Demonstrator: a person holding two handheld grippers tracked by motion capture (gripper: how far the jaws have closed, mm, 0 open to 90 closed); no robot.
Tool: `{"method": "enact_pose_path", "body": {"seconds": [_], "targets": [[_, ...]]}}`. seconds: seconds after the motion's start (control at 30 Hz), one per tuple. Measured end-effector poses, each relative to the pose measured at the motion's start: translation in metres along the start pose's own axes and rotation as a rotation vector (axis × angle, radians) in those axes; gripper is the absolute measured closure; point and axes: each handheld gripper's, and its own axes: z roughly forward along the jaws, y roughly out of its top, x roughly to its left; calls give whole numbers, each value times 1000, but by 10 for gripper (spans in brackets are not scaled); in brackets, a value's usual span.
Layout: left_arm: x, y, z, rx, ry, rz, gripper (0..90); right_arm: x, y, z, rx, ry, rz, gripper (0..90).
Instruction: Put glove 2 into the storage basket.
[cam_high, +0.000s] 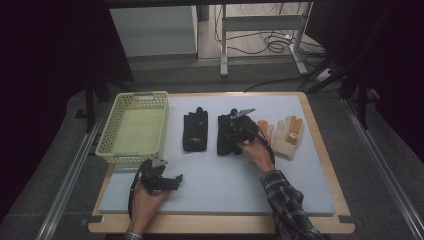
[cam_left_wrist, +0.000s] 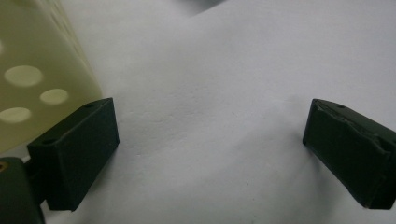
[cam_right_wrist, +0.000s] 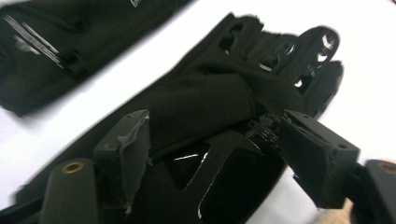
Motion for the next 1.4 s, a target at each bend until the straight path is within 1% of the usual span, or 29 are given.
{"method": "enact_pose_path", "body": {"seconds": [0.03, 0.1, 0.13, 0.17, 0.2, 0.23, 0.27, 0.3, 0.33, 0.37, 0.4, 0.43, 0.47, 0.63, 0.67, 0.7, 0.73, 0.8, 0.87, 0.9, 0.93, 1.0, 1.07, 1.13, 1.17, 1.3, 1.33, 1.37, 1.4], "targets": [[0, 0, 0, 0, 0, 0, 34, 0, -1, 9, 29, -13, -14, 225], [0, 0, 0, 0, 0, 0, 34, -1, -2, 12, 28, -5, -1, 229], [0, 0, 0, 0, 0, 0, 34, -2, -1, 15, 37, -1, 41, 295], [0, 0, 0, 0, 1, 0, 34, -2, -1, 15, 37, -1, 41, 295], [0, 0, 0, 0, 1, 0, 34, 1, -1, 15, 36, 7, 28, 417], [0, 0, 0, 0, 1, 0, 34, 1, -1, 15, 36, 7, 28, 417], [0, 0, 0, 0, 1, 1, 34, 5, 0, 14, 34, 12, 22, 568], [0, 0, 0, 0, 1, 1, 34, 6, 0, 14, 37, 23, 14, 644], [0, 0, 0, 0, 1, 1, 34, 8, 1, 13, 40, 23, 9, 700], [0, 0, 0, 0, 1, 0, 34, 8, 1, 13, 40, 23, 9, 700], [0, 0, 0, 0, 1, 0, 34, 10, 1, 13, 45, 8, 7, 758], [0, 0, 0, 0, 1, 1, 34, 11, 2, 13, 50, -15, -5, 795], [0, 0, 0, 0, 1, 1, 34, 11, 2, 13, 49, -21, 0, 814], [0, 0, 0, 0, 1, 0, 34, 9, 0, 9, 27, -3, 19, 833], [0, 0, 0, 1, 0, 0, 34, 9, 1, 2, 4, -6, 9, 835], [0, 0, 0, 1, 0, 0, 34, 9, 1, 2, 4, -6, 9, 835], [0, 0, 0, 1, 0, 1, 34, 10, 3, -8, -20, 1, 9, 835], [0, 0, 0, 1, 1, 0, 34, 10, 3, -12, -27, 5, 13, 835], [0, 0, 0, 1, 1, 0, 34, 14, 4, -26, -51, 32, 22, 835], [0, 0, 0, 1, 1, 0, 34, 16, 4, -32, -61, 44, 26, 835], [0, 0, 0, 1, 1, 0, 34, 23, 3, -46, -80, 61, 24, 834], [0, 0, 0, 1, 0, 0, 34, 25, 2, -50, -85, 67, 23, 835], [0, 0, 0, 1, 1, 0, 34, 37, -5, -67, -105, 91, 28, 834], [0, 0, 0, 2, 1, 3, 34, 41, -7, -71, -108, 98, 33, 834], [0, 0, 0, 3, 1, 3, 34, 51, -15, -80, -114, 107, 33, 833], [0, 0, 0, 1, 2, 1, 34, 70, -35, -87, -100, 100, 12, 831], [0, 0, 0, 1, 2, 1, 34, 70, -35, -87, -100, 100, 12, 831], [0, 0, 0, 1, 2, -1, 35, 77, -47, -86, -90, 109, 10, 830], [0, 0, 0, -1, 2, -4, 35, 77, -47, -86, -90, 109, 10, 830]]}}
